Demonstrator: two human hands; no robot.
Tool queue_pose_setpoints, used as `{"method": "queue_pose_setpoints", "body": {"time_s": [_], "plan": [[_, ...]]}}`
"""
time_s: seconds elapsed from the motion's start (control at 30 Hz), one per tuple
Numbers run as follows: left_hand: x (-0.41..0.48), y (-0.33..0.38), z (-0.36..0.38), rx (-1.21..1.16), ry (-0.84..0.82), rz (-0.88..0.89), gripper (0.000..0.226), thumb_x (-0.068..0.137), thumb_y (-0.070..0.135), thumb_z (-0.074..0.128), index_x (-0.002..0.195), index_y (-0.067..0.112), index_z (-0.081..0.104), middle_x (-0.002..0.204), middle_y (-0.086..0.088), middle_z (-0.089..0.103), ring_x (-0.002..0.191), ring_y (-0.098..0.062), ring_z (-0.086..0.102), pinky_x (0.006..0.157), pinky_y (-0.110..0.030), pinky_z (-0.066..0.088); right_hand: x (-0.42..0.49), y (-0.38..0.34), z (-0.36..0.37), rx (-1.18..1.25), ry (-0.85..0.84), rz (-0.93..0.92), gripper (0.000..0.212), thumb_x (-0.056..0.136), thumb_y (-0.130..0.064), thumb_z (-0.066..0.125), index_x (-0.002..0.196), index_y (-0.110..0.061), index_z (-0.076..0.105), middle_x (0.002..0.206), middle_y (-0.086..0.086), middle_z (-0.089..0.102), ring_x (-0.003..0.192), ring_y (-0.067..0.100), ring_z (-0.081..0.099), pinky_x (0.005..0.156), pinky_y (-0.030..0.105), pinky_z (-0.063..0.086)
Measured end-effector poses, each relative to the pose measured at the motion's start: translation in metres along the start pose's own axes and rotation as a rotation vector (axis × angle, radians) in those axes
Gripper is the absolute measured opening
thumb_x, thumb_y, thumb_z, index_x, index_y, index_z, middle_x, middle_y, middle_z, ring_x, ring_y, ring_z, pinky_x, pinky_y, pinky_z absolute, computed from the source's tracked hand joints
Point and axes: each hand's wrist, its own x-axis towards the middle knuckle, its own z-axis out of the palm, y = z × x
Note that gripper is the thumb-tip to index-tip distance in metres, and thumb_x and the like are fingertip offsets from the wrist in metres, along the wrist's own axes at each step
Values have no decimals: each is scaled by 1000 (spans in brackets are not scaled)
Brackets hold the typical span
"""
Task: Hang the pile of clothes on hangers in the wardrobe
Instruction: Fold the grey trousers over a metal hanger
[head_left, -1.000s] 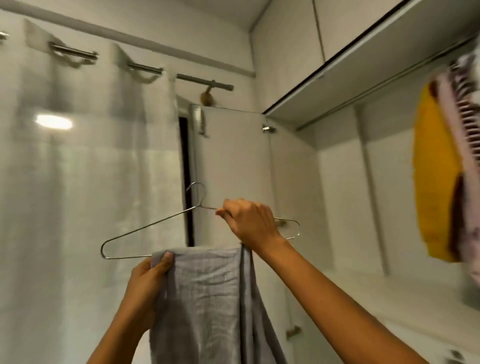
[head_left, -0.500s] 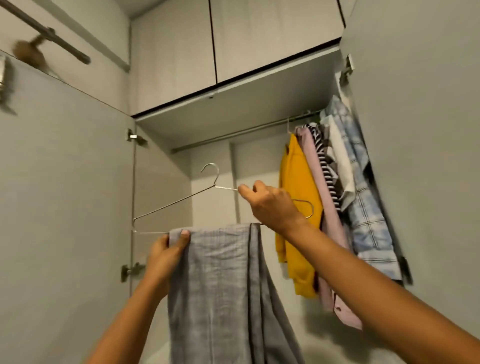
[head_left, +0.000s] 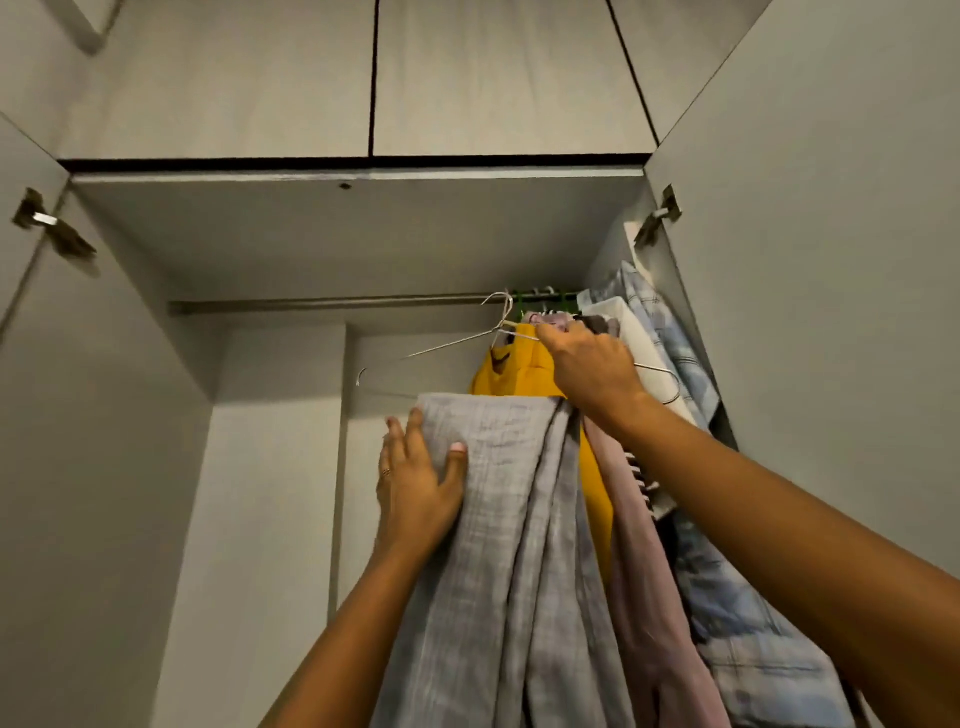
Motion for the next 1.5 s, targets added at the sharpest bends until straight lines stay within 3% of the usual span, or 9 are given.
{"method": "queue_pose_setpoints", "body": {"time_s": [0.1,0.23,0.43,0.57,0.7,0.97,1.13,1.33,1.5], "plan": [[35,-24,32,133,-15,111,66,91,58,21,150,32,9,160,-1,-6,146,-21,-4,116,-44,1,16,2,37,-80,33,52,36,95,-2,35,127,-12,48,117,17,58,104,38,57,74,39,46],[96,-62,70,194,5,182,57,99,47,24,150,30,7,159,0,-10,146,-18,-13,116,-42,-7,54,7,100,-124,62,48,38,91,0,35,125,-12,49,107,19,59,95,40,60,66,37,41],[181,-111,123,101,-157,165,71,94,58,28,151,24,3,160,-1,-2,147,-18,-2,118,-44,2,117,5,186,-263,2,40,39,90,-1,40,126,-15,46,112,16,57,98,38,62,60,35,36],[218,-138,154,-53,-293,190,88,82,77,31,150,31,0,160,0,1,147,-21,3,118,-49,9,150,9,228,-361,0,30,35,93,-9,43,127,-17,49,115,13,59,103,37,61,73,40,47],[244,-150,180,-149,-340,256,114,56,92,29,150,32,2,160,0,3,146,-21,8,117,-50,15,171,16,249,-425,24,97,24,91,-7,47,113,-9,54,111,16,60,101,41,61,74,43,49],[297,-125,243,-319,-394,341,114,61,91,37,151,31,3,160,-2,3,147,-22,2,116,-54,14,219,42,296,-589,29,124,23,94,-7,44,110,-7,61,106,14,63,95,37,64,68,41,48],[325,-115,273,-337,-433,346,103,78,74,49,151,26,-5,160,-1,-2,147,-21,-4,117,-52,11,240,62,313,-635,12,149,25,96,-7,42,112,-7,61,106,12,62,94,35,63,62,39,40],[330,-109,296,-446,-464,338,100,78,72,51,151,29,-2,160,-7,-1,146,-28,5,117,-48,17,247,70,318,-673,-16,113,26,95,-9,42,114,-9,60,110,13,60,100,37,60,67,40,41],[311,-113,312,-457,-367,338,103,73,81,44,150,31,-2,159,-6,6,144,-30,15,114,-53,22,237,62,315,-655,-35,34,28,96,-6,39,118,-7,57,111,15,59,101,36,59,68,36,37]]}}
